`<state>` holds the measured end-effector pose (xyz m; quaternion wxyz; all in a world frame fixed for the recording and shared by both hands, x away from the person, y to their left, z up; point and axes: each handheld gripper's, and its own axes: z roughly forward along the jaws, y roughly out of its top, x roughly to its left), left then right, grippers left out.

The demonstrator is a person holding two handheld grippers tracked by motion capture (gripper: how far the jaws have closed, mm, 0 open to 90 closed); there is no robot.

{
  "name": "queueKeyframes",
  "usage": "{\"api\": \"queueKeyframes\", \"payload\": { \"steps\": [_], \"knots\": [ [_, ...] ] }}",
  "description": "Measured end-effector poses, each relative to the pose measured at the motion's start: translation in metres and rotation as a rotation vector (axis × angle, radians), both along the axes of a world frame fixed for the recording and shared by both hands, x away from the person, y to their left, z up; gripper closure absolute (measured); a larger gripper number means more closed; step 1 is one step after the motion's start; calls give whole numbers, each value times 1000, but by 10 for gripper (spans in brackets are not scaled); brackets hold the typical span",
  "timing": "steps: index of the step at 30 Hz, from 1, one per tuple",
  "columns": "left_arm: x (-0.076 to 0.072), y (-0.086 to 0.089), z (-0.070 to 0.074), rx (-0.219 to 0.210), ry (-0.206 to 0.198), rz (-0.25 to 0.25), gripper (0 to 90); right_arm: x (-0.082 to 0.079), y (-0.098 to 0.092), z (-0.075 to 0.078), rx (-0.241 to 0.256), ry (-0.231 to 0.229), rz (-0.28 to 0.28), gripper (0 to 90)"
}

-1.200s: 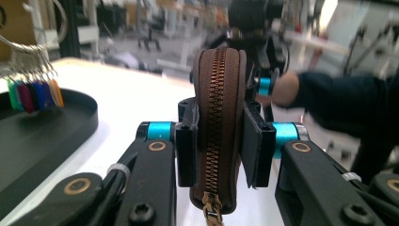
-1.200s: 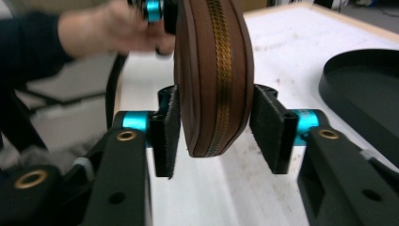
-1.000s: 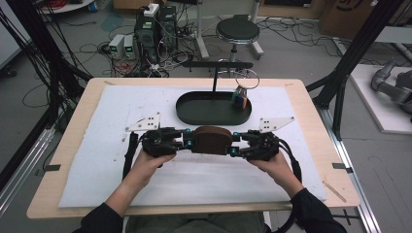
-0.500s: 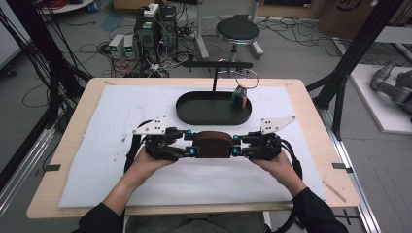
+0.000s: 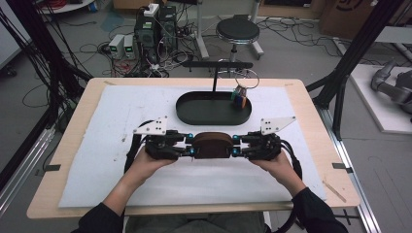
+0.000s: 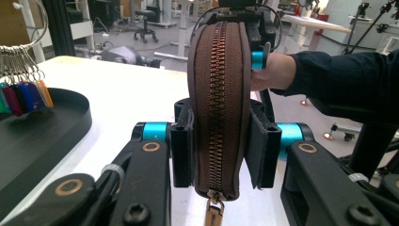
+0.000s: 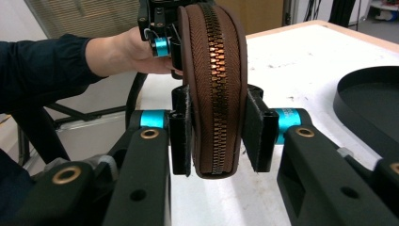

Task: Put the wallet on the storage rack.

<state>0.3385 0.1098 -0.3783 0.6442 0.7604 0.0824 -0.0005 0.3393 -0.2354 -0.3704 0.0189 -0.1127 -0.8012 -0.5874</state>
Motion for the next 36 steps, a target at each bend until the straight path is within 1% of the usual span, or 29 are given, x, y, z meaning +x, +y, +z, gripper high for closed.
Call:
{"api": "queueKeyframes", "payload": {
  "steps": [2,3,5,6,8,11,13,16,18,19,20,21,23,24,26,29,31,35,36],
  "knots": [
    [0,0,0,1,-4,4,680,0,0,0,-5,-4,-19,639],
    [0,0,0,3,-8,15,682,1,0,0,-6,-8,-29,626],
    [0,1,1,8,-13,31,685,1,-2,0,-10,-9,-58,563],
    [0,1,1,0,-9,42,686,2,-3,0,-7,-10,-82,524],
    [1,4,2,-9,-11,64,687,4,-8,0,3,-5,-115,502],
    [3,6,2,-24,-10,101,689,7,-16,1,14,-13,-176,461],
    [4,7,3,-21,-13,128,689,9,-22,1,13,-23,-235,428],
    [6,8,4,-12,-18,173,690,11,-30,1,-8,-43,-343,415],
    [8,7,6,-1,-27,204,690,13,-34,1,-12,-51,-402,414],
    [9,6,7,-2,-31,219,690,14,-36,0,-23,-60,-442,414],
    [10,6,8,0,-42,233,691,14,-39,0,-31,-63,-478,413],
    [11,6,9,-4,-42,243,691,16,-42,-1,-33,-61,-507,414],
    [15,4,10,2,-45,267,691,17,-46,-2,-35,-60,-545,414],
    [16,4,11,-4,-49,283,691,17,-48,-2,-35,-64,-565,414],
    [21,2,11,-13,-55,312,691,18,-53,-3,-34,-62,-590,415],
    [27,-1,13,-7,-67,346,691,19,-58,-4,-38,-58,-636,415],
    [31,-3,13,-10,-70,363,691,20,-60,-4,-38,-64,-651,415],
    [41,-8,9,-21,-59,404,691,21,-64,-5,-37,-56,-673,415],
    [44,-9,7,-14,-52,411,691,21,-65,-5,-37,-59,-677,415]
  ]
}}
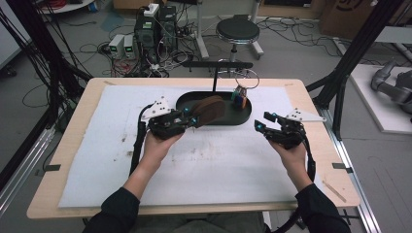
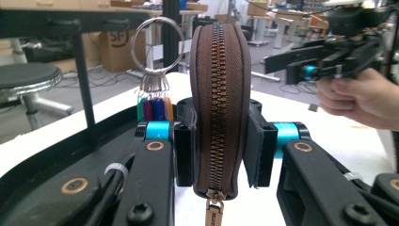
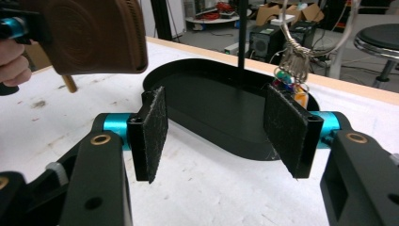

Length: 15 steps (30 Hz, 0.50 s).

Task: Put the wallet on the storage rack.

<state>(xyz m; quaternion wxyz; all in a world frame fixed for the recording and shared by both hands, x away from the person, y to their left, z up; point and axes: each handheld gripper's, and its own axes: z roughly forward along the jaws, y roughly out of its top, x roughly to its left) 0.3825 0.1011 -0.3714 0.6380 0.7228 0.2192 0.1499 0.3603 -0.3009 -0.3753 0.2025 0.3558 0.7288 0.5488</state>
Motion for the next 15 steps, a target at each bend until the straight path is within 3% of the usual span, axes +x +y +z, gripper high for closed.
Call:
{"api": "queueKeyframes", "payload": {
  "steps": [4,11,15],
  "knots": [
    [10,-4,-10,21,18,39,690,1,-3,0,4,-1,-10,416],
    [27,-10,-26,14,44,96,691,1,-3,-1,6,6,-9,417],
    [37,-15,-34,30,52,125,691,1,-2,-1,3,0,-7,417]
  ]
}}
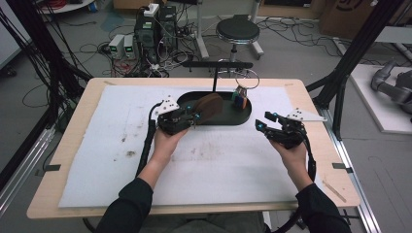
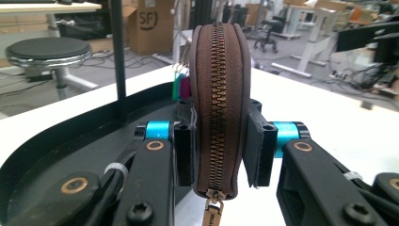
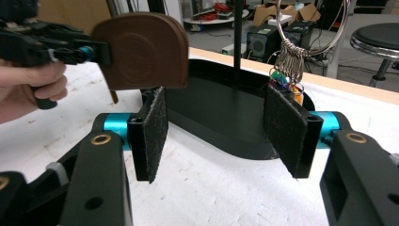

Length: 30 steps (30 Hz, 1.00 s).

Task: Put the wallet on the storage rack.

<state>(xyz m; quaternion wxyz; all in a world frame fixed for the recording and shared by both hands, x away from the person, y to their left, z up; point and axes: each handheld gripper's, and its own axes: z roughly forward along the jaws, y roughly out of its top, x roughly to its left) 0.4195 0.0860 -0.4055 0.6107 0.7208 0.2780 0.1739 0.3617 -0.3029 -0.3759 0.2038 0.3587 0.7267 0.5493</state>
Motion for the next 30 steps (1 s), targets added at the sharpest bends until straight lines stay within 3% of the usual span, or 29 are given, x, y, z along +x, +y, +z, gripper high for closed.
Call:
{"api": "queueKeyframes", "payload": {
  "steps": [6,10,14,21,30],
  "knots": [
    [15,-9,-8,6,8,31,691,0,0,0,0,2,5,419],
    [25,-16,-13,-18,43,43,691,0,1,0,-2,3,7,420],
    [32,-21,-21,-25,35,67,690,0,1,-1,-5,6,12,421],
    [41,-22,-33,-5,67,116,690,1,2,-1,-10,2,17,423],
    [53,-40,-35,84,47,138,691,1,2,-3,-23,8,20,426]
  ]
}}
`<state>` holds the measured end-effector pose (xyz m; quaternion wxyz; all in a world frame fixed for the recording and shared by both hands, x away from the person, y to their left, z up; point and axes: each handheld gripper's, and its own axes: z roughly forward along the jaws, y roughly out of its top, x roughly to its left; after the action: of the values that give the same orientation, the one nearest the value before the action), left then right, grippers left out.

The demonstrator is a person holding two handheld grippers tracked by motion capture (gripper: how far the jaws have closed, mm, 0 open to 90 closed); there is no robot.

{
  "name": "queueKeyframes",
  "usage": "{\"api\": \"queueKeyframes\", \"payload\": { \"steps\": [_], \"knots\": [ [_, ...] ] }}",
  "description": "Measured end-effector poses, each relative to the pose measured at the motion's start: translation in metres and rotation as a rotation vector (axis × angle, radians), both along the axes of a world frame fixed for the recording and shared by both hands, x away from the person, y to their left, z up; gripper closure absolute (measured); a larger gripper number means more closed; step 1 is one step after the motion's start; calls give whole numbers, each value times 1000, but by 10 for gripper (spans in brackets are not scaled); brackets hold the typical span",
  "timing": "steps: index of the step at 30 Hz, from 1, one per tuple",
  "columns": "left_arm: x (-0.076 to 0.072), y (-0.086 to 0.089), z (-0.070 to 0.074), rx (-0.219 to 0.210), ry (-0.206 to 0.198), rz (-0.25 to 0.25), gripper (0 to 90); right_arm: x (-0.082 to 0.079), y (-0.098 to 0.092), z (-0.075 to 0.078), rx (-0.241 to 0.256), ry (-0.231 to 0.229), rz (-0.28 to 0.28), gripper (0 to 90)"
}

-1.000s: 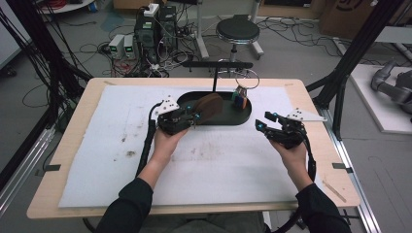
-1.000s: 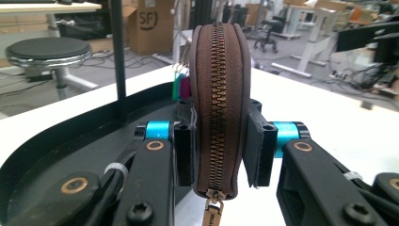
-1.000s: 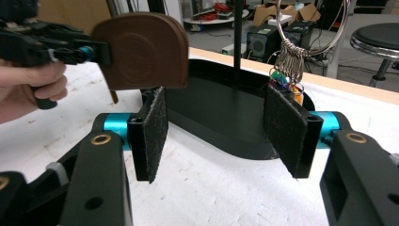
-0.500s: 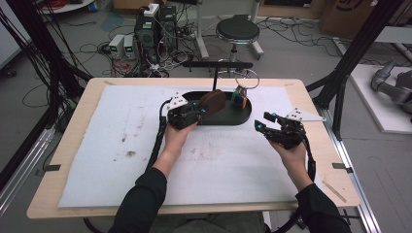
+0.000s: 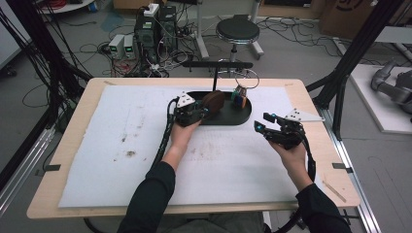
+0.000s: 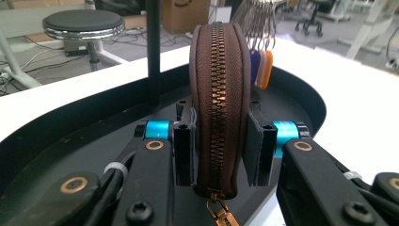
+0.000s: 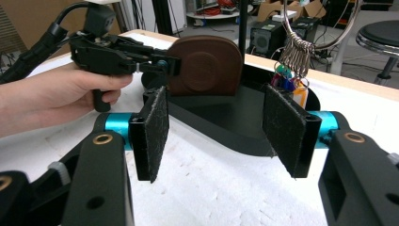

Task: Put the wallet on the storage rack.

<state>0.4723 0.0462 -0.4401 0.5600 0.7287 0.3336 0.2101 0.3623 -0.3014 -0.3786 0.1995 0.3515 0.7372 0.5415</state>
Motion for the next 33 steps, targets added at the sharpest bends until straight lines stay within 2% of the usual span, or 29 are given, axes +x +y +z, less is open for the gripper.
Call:
{"api": "queueKeyframes", "payload": {
  "steps": [2,4,8,14,18,21,25,26,30,33],
  "knots": [
    [1,-3,-2,3,1,2,690,0,-1,0,-1,-3,-3,429],
    [3,-4,-4,0,19,7,690,-1,-3,0,1,-4,-7,430],
    [5,-5,-6,6,10,19,688,-1,-5,0,0,-8,-12,431],
    [9,-4,-6,-2,24,40,679,-2,-3,0,-12,-9,-8,431],
    [7,-7,-6,34,12,24,658,-2,-3,0,-15,-16,-6,431],
    [7,-8,-6,44,19,32,592,-2,-3,-1,-14,-15,-7,431],
    [8,-3,-5,32,59,44,533,-1,-2,-1,-15,-15,-5,431],
    [8,-3,-5,39,63,48,508,-1,-2,-1,-16,-17,-4,431],
    [5,-4,-2,124,52,46,436,-1,-1,-1,-18,-22,-4,431],
    [1,-5,3,163,41,70,391,0,-1,-1,-17,-18,-4,431]
  ]
}}
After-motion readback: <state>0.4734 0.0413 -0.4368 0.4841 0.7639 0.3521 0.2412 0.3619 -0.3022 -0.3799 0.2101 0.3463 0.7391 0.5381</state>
